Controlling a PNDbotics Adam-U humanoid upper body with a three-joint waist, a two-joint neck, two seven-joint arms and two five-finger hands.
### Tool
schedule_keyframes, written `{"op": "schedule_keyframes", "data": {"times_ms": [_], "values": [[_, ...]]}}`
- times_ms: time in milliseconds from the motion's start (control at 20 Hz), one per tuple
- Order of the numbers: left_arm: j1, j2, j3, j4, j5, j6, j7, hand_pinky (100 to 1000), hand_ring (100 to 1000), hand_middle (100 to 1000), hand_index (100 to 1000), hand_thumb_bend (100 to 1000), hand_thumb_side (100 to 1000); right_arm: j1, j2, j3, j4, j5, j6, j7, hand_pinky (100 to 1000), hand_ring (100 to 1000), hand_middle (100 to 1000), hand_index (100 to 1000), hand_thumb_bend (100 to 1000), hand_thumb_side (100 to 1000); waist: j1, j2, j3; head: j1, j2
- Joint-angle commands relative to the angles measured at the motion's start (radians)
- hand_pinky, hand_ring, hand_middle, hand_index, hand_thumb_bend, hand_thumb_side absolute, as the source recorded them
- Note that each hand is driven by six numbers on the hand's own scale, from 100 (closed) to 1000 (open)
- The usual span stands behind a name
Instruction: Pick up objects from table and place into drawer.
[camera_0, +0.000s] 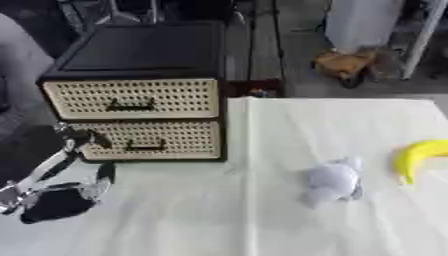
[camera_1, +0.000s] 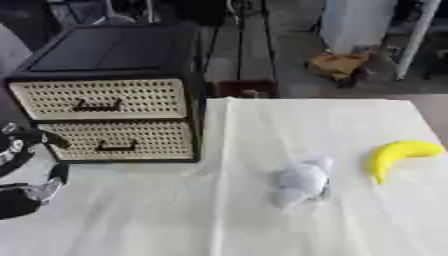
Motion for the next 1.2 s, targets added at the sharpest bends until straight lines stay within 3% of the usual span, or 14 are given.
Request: {"op": "schedule_keyframes", "data": {"times_ms": [50, 200, 700, 1100, 1200], "values": [[-0.021, 0.005, 0.027, -0.019, -0.005, -0.011, -0.044, 100, 100, 100, 870, 100, 564, -0.003, -0.016, -0.008, -0.015, -0.006, -0.007, -0.008, 676, 723, 628, 764, 100, 932, -0.003, -0.017, 0.000, -0.004, -0.008], [-0.027, 0.005, 0.018, -0.019, 0.014, -0.020, -0.078, 100, 100, 100, 929, 100, 600, -0.003, -0.015, -0.008, -0.015, -0.007, -0.006, -0.008, 676, 723, 627, 764, 100, 932, -0.003, -0.017, -0.001, -0.005, -0.009], [-0.077, -0.019, 0.003, 0.012, 0.061, 0.037, -0.149, 100, 100, 100, 900, 100, 678, -0.001, -0.012, -0.006, -0.015, -0.011, -0.005, -0.008, 678, 723, 623, 757, 100, 932, -0.003, -0.018, -0.009, -0.003, -0.012], [-0.093, -0.029, -0.012, 0.056, 0.066, 0.043, -0.117, 100, 100, 100, 900, 100, 679, -0.001, -0.011, -0.006, -0.015, -0.012, -0.005, -0.008, 678, 723, 623, 757, 100, 932, -0.002, -0.018, -0.011, -0.003, -0.013], [-0.104, -0.042, -0.008, 0.070, 0.068, 0.050, -0.124, 100, 100, 100, 875, 100, 598, -0.003, -0.009, -0.004, -0.015, -0.013, -0.005, -0.008, 679, 722, 621, 755, 100, 932, 0.000, -0.012, -0.016, 0.002, -0.015]]}}
